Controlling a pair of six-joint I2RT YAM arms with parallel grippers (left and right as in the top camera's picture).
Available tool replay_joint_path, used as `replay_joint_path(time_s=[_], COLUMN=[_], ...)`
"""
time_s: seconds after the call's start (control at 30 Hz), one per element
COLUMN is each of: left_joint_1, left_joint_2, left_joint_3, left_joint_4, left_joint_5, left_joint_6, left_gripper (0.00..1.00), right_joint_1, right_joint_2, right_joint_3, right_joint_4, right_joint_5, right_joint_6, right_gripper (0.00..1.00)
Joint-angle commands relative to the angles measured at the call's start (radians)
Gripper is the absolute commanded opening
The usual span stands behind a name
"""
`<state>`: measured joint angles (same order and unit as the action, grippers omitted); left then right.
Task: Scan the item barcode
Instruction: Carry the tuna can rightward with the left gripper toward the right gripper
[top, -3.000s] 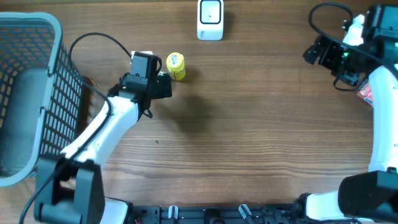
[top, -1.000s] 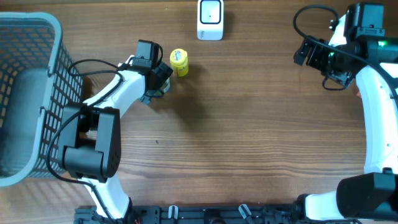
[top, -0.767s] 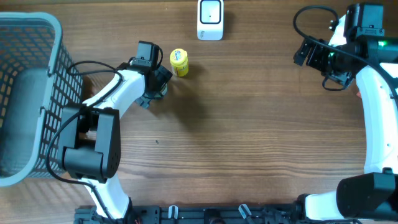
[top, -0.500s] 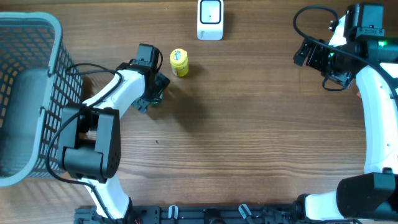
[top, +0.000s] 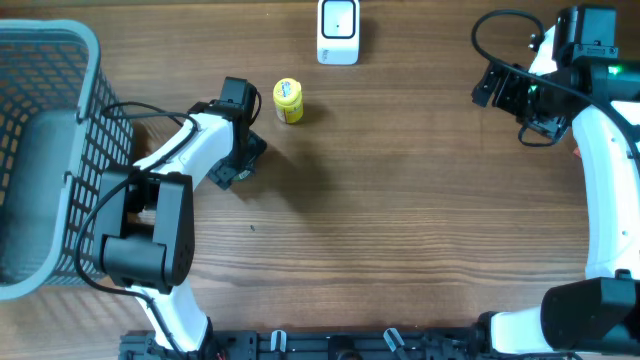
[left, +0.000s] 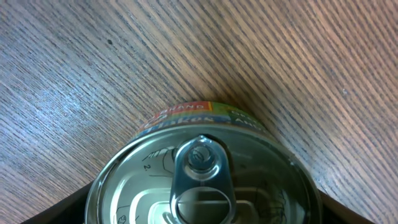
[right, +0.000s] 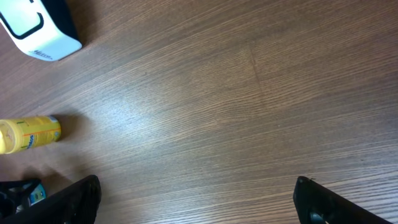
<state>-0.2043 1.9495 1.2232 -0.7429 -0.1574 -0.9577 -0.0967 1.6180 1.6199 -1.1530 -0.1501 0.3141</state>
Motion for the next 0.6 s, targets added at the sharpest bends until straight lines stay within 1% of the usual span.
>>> replay_joint_path(time_s=[0.0,0.17,0.3,0.33,0.43,0.57], left_joint_1=[0.006,0.006,0.004,0.0,-0.026,-0.08], left_joint_2=[0.02,0.02,0.02,0.02,0.02,0.02], left_joint_3=[-0.017,-0.017,-0.017,-0.017,-0.017,-0.017], left_joint_4=[-0.03,-0.079,-0.089,-0.089,-0.1,-0.13], left_joint_5=[-0.019,0.029,0.129,0.151,0.179,0.214], left_joint_6=[0.039,0.038,0.038,0.038,0.039,0.039], left_gripper=[0.8,0.77,0.76,0.74,0.7,0.7], right_joint_1=[0.002,0.002,0.002,0.002,0.002,0.002], right_joint_2=[0.013,0.013,0.013,0.013,0.013,0.013], right_joint_3=[-0.011,-0.011,-0.011,-0.011,-0.011,-0.011], right_joint_4=[-0.001,0.0,0.0,0.0,-0.001,0.0], right_joint_5=[-0.015,-0.015,-0.015,-0.015,-0.015,-0.015], right_joint_6=[0.011,0.011,0.01,0.011,0.01,0.01], right_gripper=[0.99,0.99,0.99,0.99,0.99,0.99])
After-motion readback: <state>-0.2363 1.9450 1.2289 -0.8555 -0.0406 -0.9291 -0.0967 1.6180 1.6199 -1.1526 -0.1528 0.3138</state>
